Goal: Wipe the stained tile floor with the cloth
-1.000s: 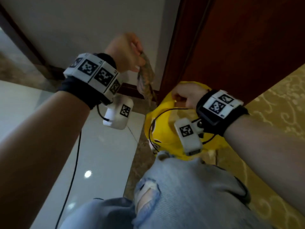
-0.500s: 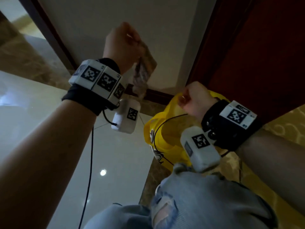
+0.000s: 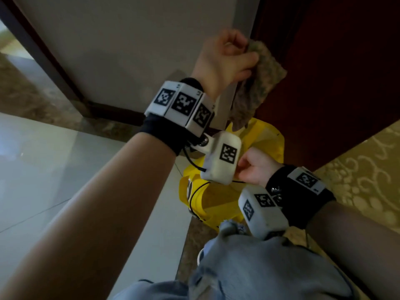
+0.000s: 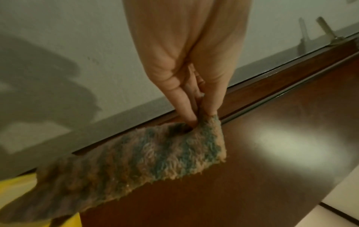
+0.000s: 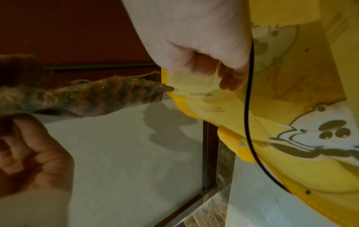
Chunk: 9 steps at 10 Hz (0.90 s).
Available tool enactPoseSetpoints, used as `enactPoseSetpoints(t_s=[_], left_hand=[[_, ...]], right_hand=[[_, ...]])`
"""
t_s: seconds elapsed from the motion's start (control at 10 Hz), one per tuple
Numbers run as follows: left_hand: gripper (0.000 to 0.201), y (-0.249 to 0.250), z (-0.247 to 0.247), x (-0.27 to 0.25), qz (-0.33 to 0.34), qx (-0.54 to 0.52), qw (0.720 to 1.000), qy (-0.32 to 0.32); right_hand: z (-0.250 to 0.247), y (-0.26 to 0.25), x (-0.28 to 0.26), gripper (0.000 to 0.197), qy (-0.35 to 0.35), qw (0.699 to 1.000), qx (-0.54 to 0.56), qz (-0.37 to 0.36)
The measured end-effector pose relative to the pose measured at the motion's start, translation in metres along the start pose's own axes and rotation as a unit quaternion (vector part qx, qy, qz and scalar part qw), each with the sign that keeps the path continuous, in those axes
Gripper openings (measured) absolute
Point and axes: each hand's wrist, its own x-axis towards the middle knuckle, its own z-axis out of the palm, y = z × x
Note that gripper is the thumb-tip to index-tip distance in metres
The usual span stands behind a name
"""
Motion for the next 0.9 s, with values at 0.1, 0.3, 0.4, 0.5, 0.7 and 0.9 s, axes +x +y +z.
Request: enactPoseSetpoints(t_s=[0.1, 0.3, 0.4, 0.5, 0.7, 0.9], left_hand=[[0.032, -0.005, 0.013, 0.002, -0.01, 0.012, 0.999, -0.044], [0.035, -0.037, 0.008, 0.005, -0.11, 0.122, 0.985, -0.054], [0.024, -0.052, -0.009, 0.002, -0.271, 0.255, 0.915, -0.157], [0.02, -0.056, -0.018, -0.003, -0.285, 0.344, 0.881, -0.159], [0.03, -0.057, -0.037, 0.001, -0.261, 0.33, 0.903, -0.086], [0.015, -0.022, -0.07, 0.005, -0.3, 0.173, 0.938, 0.021]], right_hand=[[-0.005, 0.002, -0.001, 0.031, 0.018, 0.999, -0.031, 0.008], [-0.014, -0.001, -0.007, 0.039, 0.008, 0.998, 0.022, 0.064], [-0.018, 0.003, -0.005, 0.037, -0.01, 1.0, -0.022, 0.0], [-0.016, 0.004, -0.006, 0.04, 0.029, 0.999, -0.042, -0.014], [0.005, 0.002, -0.009, 0.031, 0.011, 1.0, -0.011, -0.028], [0.052, -0.02, -0.04, 0.024, -0.104, 0.993, 0.031, -0.048]])
